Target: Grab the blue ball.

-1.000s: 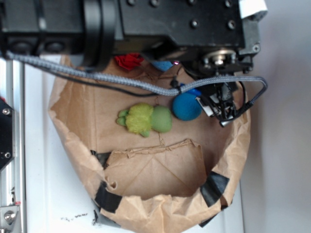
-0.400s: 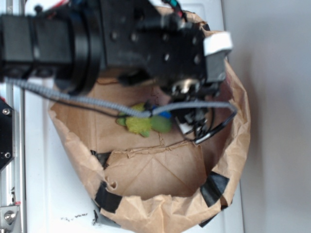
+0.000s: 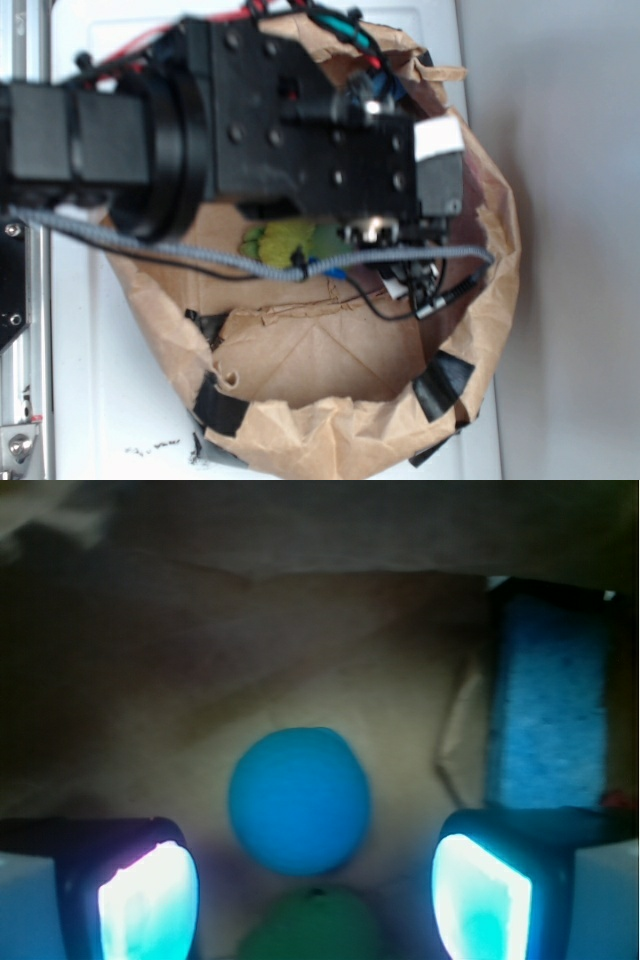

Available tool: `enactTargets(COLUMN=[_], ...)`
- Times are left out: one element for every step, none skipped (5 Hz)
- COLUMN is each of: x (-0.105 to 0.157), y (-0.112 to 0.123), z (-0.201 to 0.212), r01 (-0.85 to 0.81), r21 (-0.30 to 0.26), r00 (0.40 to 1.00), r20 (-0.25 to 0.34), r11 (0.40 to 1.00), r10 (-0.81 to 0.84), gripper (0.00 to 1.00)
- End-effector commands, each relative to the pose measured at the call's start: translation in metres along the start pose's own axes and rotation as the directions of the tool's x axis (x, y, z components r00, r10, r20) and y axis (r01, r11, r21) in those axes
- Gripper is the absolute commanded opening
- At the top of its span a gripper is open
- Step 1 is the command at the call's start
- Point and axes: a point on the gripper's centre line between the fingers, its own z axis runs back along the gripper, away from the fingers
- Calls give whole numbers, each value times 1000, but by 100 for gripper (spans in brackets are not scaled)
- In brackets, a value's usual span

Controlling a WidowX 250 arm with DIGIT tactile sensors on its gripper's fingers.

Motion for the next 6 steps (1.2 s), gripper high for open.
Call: enactTargets(x=[8, 6, 6, 5, 3, 3], y=[-14, -12, -16, -17, -13, -9], z=[-16, -31, -41, -45, -42, -30], r01=[-11, -15, -25, -46, -37, -34], r21=[0, 19, 42, 31, 21, -2], r00=[998, 995, 993, 989, 989, 990], r20=[65, 97, 114, 141, 142, 138], r11=[1000, 1000, 999, 998, 999, 999], r10=[11, 14, 20, 41, 33, 34], gripper=[100, 100, 96, 0, 0, 0])
